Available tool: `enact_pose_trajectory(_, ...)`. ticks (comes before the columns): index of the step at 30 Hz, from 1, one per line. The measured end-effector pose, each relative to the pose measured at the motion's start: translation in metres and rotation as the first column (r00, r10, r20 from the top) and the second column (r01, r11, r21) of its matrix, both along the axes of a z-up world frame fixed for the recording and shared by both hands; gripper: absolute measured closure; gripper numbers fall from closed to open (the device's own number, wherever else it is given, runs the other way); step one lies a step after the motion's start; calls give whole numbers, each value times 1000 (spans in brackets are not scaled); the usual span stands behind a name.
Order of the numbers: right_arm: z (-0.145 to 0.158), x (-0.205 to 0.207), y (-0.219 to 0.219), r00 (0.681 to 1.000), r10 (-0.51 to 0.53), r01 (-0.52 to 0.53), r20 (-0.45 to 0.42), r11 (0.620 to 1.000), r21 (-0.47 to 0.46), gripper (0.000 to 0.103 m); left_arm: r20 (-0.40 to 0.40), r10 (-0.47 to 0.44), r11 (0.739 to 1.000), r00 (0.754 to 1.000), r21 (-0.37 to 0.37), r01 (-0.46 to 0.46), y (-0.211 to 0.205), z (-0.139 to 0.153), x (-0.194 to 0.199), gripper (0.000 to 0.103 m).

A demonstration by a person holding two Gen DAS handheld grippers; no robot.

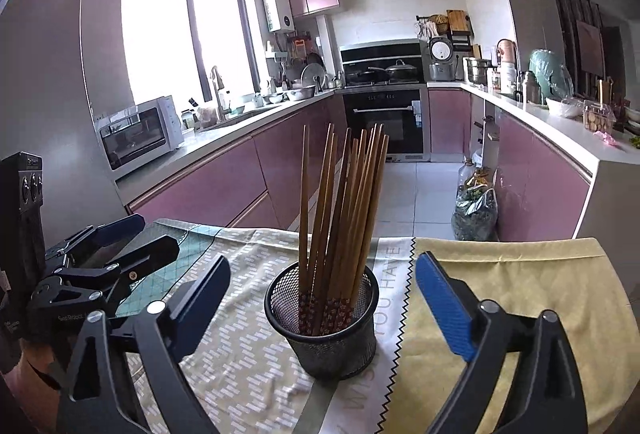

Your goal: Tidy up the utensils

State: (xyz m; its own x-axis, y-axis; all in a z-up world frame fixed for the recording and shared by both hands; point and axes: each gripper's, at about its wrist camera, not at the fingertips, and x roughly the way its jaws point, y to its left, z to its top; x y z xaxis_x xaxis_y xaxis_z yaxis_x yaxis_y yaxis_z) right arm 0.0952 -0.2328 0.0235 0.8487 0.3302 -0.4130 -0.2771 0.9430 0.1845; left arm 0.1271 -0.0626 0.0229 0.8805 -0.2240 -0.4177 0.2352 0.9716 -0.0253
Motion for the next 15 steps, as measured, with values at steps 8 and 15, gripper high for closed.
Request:
enact_pose_trajectory(8,0,-31,9,997,-39,41,61,999,-33,7,92,74,997,993,22,-76,22,12,-38,6)
enact_pose_trajectory(15,1,-53,25,991,-56,62,123,997,-49,7,136,118,992,984,31,-123,29,18,-67,6)
